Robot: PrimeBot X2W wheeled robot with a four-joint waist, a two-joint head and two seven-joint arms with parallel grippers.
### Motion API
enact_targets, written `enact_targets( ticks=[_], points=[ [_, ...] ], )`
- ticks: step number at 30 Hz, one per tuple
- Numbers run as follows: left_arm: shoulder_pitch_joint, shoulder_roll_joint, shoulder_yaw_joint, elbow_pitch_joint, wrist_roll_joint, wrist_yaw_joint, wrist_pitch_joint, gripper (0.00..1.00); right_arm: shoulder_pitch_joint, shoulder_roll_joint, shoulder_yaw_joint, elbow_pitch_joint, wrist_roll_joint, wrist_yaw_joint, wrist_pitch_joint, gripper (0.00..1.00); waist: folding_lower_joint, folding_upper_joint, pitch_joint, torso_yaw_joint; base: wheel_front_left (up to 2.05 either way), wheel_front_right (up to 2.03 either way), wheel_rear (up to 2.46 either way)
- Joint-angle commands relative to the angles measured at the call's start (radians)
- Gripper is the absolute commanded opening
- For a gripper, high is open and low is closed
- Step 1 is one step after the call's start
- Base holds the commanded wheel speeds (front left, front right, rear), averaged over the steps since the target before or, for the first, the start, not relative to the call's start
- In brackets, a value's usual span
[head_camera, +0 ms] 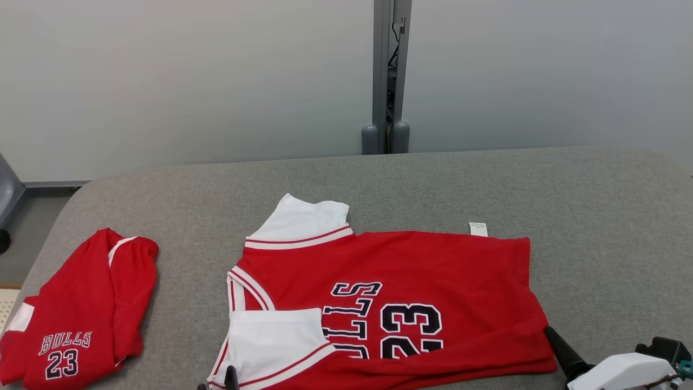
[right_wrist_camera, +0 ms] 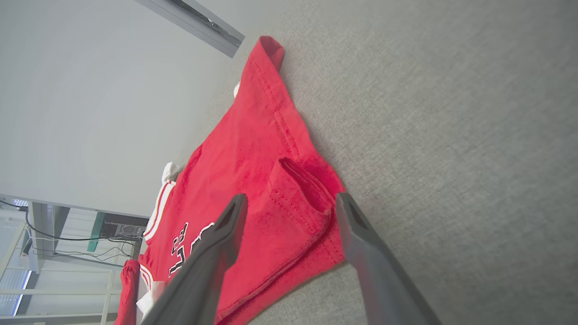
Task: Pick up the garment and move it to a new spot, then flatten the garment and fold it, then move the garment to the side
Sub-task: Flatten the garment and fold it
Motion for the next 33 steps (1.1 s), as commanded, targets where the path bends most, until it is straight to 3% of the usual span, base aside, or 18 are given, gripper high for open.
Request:
enact_targets(
  ticks=[1, 9, 13, 15, 17, 20, 24, 28, 33],
  points=[
    [-0.018, 0.005, 0.013, -0.011, 0.019, 0.005, -0.001, 1.00, -0.005, -0.015, -0.006, -0.003, -0.009, 0.000, -0.013, 1.00, 0.0000, 0.0000, -0.001, -0.001, 0.00, 0.00, 0.00],
    [-0.044, 0.005, 0.077, -0.128, 0.221, 0.000, -0.001, 1.00, -0.035, -0.049, 0.000, -0.076, -0.111, 0.000, -0.139, 1.00, 0.0000, 0.0000, -0.001, -0.012, 0.00, 0.00, 0.00],
    [-0.065, 0.005, 0.092, -0.183, 0.326, -0.006, -0.001, 1.00, -0.055, -0.066, -0.025, -0.117, -0.235, 0.000, -0.176, 1.00, 0.0000, 0.0000, 0.005, -0.021, 0.00, 0.00, 0.00],
    [-0.080, 0.004, 0.098, -0.213, 0.408, -0.001, 0.000, 1.00, -0.066, -0.066, -0.103, -0.147, -0.337, 0.000, -0.178, 1.00, 0.0000, 0.0000, 0.010, -0.028, 0.00, 0.00, 0.00],
    [-0.091, 0.005, 0.105, -0.251, 0.495, 0.013, -0.001, 1.00, -0.046, -0.043, -0.184, -0.178, -0.466, 0.000, -0.176, 1.00, 0.0000, 0.0000, 0.015, -0.035, 0.00, 0.00, 0.00],
    [-0.089, 0.004, 0.110, -0.297, 0.561, 0.027, -0.001, 1.00, -0.018, -0.025, -0.296, -0.245, -0.757, 0.000, -0.175, 1.00, 0.0000, 0.0000, 0.021, -0.042, 0.00, 0.00, 0.00],
    [-0.076, 0.005, 0.108, -0.322, 0.624, 0.039, 0.000, 1.00, 0.048, 0.072, -0.416, -0.353, -1.030, 0.000, -0.175, 1.00, 0.0000, 0.0000, 0.028, -0.053, 0.00, 0.00, 0.00],
    [-0.059, 0.004, 0.105, -0.319, 0.672, 0.048, 0.000, 1.00, 0.099, 0.144, -0.461, -0.420, -1.164, 0.000, -0.175, 1.00, 0.0000, 0.0000, 0.033, -0.064, 0.00, 0.00, 0.00],
    [-0.047, 0.004, 0.113, -0.310, 0.669, 0.061, -0.001, 1.00, 0.124, 0.184, -0.479, -0.446, -1.209, 0.000, -0.175, 1.00, 0.0000, 0.0000, 0.038, -0.073, 0.00, 0.00, 0.00]
  ],
)
